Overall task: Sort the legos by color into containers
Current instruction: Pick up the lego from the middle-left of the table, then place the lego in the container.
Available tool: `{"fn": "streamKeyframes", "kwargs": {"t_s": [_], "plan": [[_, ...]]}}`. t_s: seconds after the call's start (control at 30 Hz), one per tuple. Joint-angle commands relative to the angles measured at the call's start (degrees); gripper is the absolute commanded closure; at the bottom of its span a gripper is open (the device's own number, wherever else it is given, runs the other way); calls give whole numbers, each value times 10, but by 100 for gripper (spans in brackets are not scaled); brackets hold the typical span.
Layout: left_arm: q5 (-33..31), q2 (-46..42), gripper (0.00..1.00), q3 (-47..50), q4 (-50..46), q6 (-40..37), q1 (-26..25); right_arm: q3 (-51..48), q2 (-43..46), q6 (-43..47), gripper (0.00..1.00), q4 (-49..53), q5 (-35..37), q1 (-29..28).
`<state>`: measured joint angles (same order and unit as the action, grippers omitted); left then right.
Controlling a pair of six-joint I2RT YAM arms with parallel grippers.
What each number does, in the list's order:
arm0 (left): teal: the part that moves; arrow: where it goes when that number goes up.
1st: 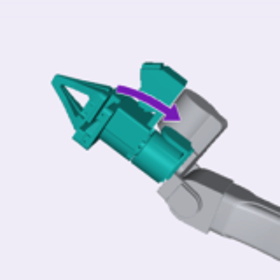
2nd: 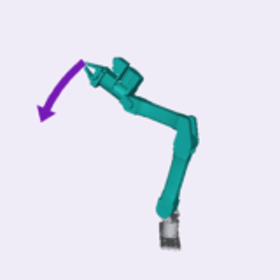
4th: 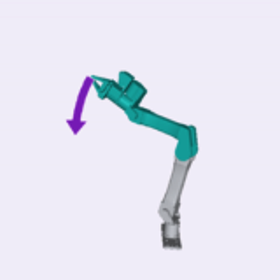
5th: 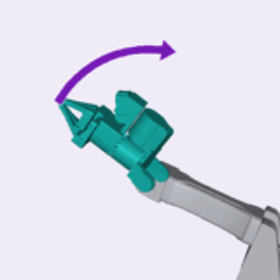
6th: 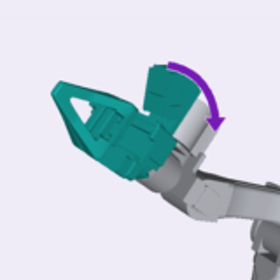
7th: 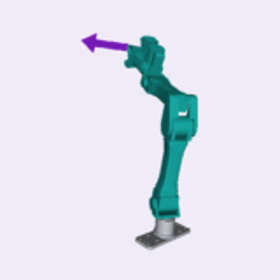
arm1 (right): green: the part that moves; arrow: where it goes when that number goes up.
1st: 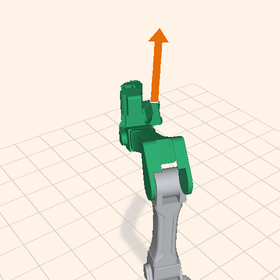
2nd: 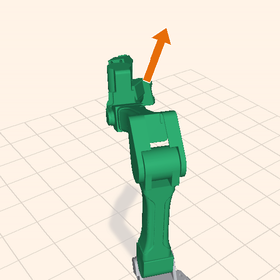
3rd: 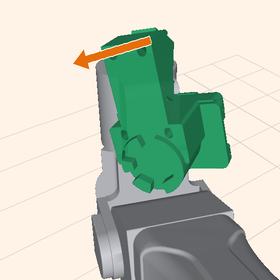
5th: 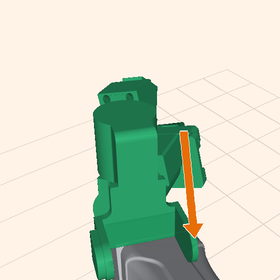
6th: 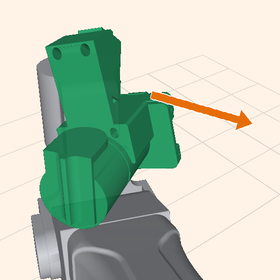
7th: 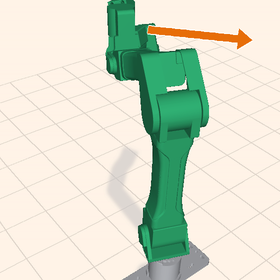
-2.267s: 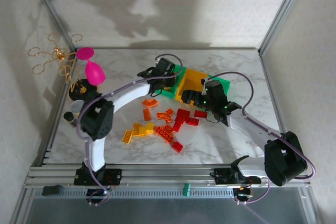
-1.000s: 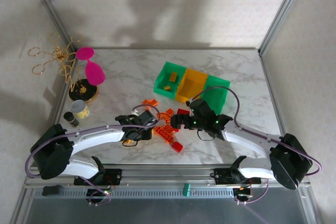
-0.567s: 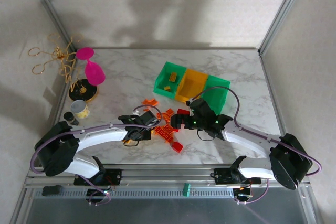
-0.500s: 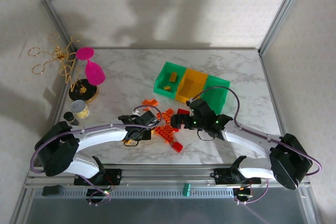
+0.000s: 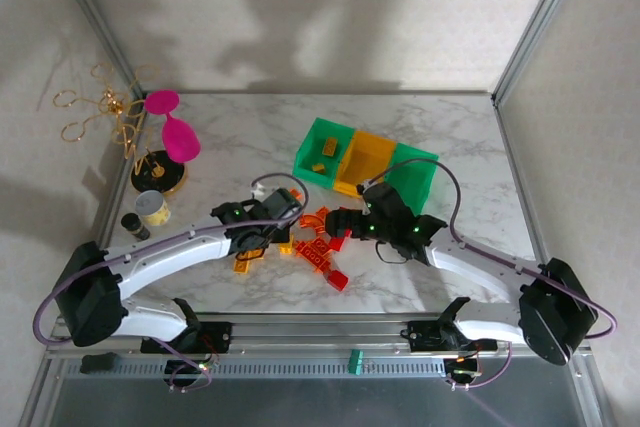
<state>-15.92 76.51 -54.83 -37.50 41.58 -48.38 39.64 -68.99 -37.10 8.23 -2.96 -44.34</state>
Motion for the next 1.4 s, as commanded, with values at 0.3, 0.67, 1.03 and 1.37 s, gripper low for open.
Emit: {"fn": "streamKeyframes", "kwargs": {"t_s": [0.3,0.67,1.03,1.37], "plan": [[0,262,67,-283,107,-150,65,15,58,0,1,12,23,124],[-33,518,60,-568,69,-180,108,17,65,9,1,3,18,147],[10,418,48,-494,77,-176,104,37,45,46,1,-9,-14,145],[33,152,47,-167,94,-108,101,31,25,72,1,13,-48,95]]}}
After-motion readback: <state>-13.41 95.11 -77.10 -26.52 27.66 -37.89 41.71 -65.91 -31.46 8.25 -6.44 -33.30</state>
